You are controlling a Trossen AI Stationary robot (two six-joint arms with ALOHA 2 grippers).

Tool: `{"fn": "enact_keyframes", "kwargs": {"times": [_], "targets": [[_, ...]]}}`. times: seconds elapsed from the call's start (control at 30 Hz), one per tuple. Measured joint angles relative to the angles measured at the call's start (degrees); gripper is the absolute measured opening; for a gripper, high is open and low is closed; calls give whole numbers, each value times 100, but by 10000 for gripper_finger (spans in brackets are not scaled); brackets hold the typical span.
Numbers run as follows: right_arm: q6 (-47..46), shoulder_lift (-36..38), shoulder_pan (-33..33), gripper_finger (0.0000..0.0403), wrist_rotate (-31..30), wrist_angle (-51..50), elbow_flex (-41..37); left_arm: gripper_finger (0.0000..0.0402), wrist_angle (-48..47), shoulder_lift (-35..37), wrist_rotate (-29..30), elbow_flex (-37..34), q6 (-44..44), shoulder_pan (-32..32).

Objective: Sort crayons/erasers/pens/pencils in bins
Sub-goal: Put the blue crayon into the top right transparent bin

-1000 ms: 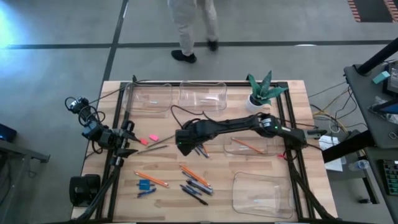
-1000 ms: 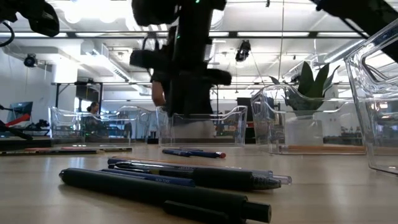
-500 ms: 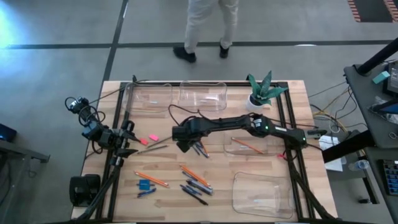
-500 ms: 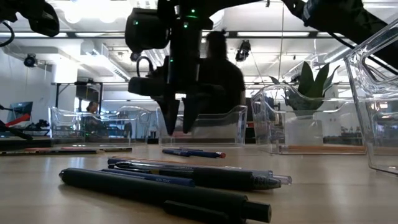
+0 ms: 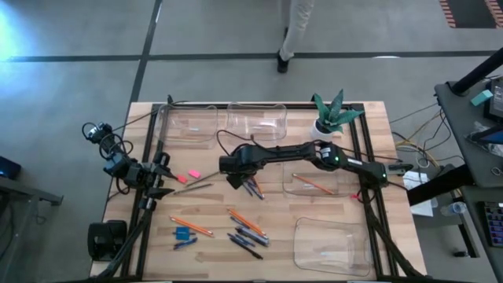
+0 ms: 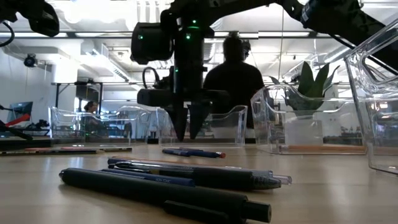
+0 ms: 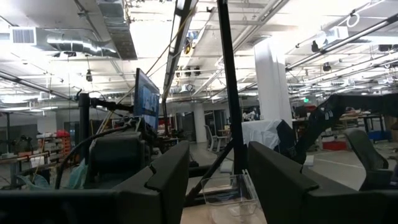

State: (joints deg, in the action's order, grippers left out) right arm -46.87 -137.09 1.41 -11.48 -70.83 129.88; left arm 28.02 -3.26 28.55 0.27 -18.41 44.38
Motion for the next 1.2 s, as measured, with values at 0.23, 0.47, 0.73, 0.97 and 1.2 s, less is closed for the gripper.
{"fn": "enact_keyframes", "kwargs": {"times": [0.23, 0.47, 0.73, 0.97, 1.2], "targets": [[-2, 3, 80, 123, -9, 67, -72, 153, -1, 0, -1, 0, 1, -1], [27, 3, 90, 123, 87, 377, -121, 153, 1, 2, 1, -2, 0, 0], [2, 3, 87, 123, 96, 584, -166, 153, -1, 0, 1, 0, 1, -2], [0, 5, 109, 121, 98, 657, -361, 153, -1, 0, -1, 0, 1, -2], [24, 10, 143, 106, 89, 687, -391, 153, -1, 0, 1, -1, 0, 0]]}}
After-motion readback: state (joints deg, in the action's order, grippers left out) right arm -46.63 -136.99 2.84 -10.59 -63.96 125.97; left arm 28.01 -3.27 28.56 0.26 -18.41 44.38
